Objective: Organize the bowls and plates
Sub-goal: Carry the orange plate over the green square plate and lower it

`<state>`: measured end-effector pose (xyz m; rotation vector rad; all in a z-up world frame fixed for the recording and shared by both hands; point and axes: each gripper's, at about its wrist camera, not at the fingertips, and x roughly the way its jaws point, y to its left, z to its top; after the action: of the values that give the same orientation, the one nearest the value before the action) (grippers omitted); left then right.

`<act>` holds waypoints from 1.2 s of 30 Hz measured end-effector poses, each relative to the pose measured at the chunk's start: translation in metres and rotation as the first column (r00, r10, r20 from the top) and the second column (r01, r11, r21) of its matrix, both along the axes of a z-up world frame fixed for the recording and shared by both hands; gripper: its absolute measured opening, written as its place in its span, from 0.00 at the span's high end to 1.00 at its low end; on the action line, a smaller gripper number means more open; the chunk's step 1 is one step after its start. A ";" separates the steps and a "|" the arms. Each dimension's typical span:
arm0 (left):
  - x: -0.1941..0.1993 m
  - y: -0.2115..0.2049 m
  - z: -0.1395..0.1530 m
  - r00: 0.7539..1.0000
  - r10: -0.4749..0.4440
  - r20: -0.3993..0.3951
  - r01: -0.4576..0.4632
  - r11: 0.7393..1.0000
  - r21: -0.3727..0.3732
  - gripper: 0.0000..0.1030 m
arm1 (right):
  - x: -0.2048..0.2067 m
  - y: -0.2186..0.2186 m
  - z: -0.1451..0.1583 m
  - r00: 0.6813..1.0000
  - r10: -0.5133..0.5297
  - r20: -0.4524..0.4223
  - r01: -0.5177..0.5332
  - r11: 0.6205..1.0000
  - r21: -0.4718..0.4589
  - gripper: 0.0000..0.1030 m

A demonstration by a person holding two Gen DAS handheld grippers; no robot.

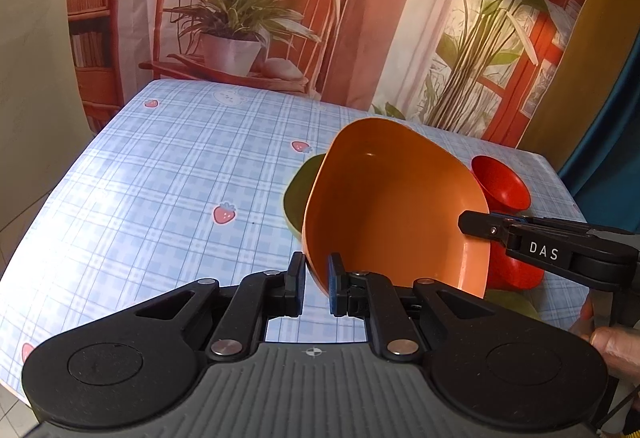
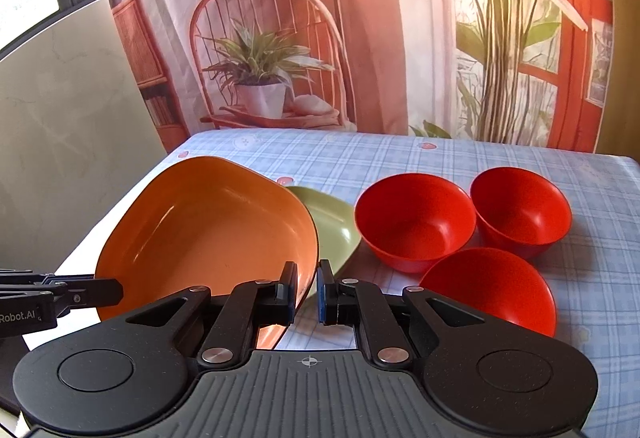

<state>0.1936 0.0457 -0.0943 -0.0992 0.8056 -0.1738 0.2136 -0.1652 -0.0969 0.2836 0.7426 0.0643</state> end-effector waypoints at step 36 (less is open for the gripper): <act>0.102 0.003 -0.033 0.991 -0.070 -0.111 0.075 0.996 0.039 0.88 | 0.089 -0.012 -0.055 0.982 -0.084 -0.170 0.088 0.996 0.013 0.91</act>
<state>0.2955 0.0483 -0.1274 -0.0392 0.9227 -0.2214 0.3021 -0.1776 -0.1518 0.3434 0.8979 -0.0345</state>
